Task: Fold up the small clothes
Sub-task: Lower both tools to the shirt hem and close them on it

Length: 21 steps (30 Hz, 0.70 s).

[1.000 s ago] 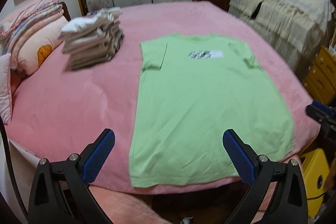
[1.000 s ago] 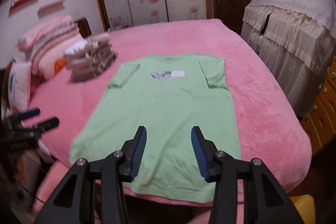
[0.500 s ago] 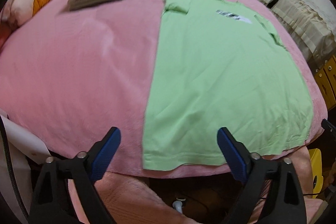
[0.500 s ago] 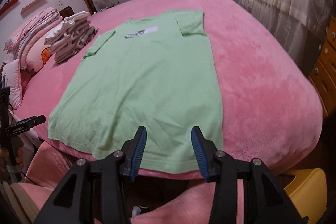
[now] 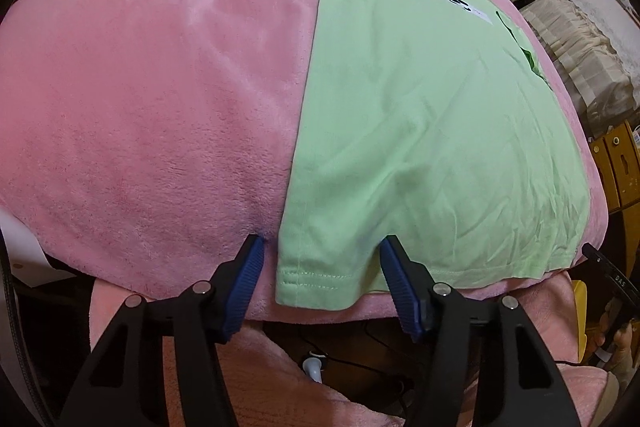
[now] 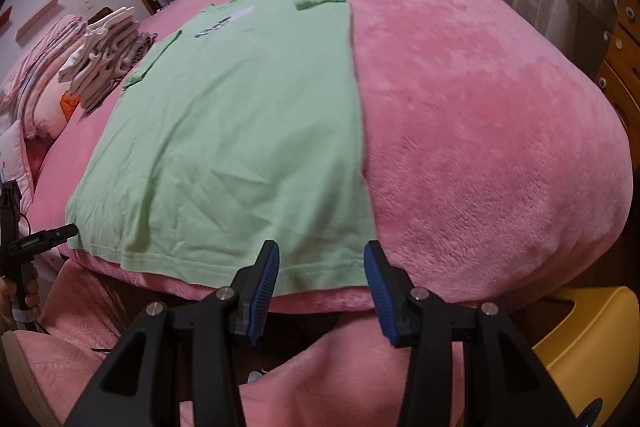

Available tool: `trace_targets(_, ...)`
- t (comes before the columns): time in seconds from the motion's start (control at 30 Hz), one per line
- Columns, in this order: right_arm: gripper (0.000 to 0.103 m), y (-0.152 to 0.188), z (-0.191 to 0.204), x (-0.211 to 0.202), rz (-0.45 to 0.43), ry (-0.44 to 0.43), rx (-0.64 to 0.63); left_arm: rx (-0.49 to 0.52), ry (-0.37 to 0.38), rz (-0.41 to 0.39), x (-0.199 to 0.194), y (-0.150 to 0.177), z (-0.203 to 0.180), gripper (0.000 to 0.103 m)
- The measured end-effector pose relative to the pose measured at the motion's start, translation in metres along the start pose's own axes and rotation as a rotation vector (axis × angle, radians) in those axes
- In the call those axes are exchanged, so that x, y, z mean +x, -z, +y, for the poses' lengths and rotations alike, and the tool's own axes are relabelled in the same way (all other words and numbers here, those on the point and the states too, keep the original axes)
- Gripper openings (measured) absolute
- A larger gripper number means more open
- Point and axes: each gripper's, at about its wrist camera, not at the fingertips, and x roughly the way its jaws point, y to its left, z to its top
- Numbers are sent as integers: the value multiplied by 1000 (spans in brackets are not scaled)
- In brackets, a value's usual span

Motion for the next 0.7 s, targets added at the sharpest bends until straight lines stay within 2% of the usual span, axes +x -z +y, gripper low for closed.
trace_targets(0.2,44,3,-14,7,18,-18,9,-7,8,11,6,-1,1,59)
trace_targets(0.3,38,2,-18,11,26,-27,8,-11,8,11,7,0,2,59)
trace_targets(0.4,38,2,-19,14,30,-30,-4,-11,2,11,9,0,0,59)
trace_targets(0.6,37,2,-9,22,42,9,-60,-4,-8,15,11,1,-5,59)
trace_targets(0.67,28,3,-6,23,42,17,-83,1,-16,20,13,2,-7,55)
trace_targets(0.7,15,3,-5,23,46,11,-94,6,-20,23,13,2,-8,50)
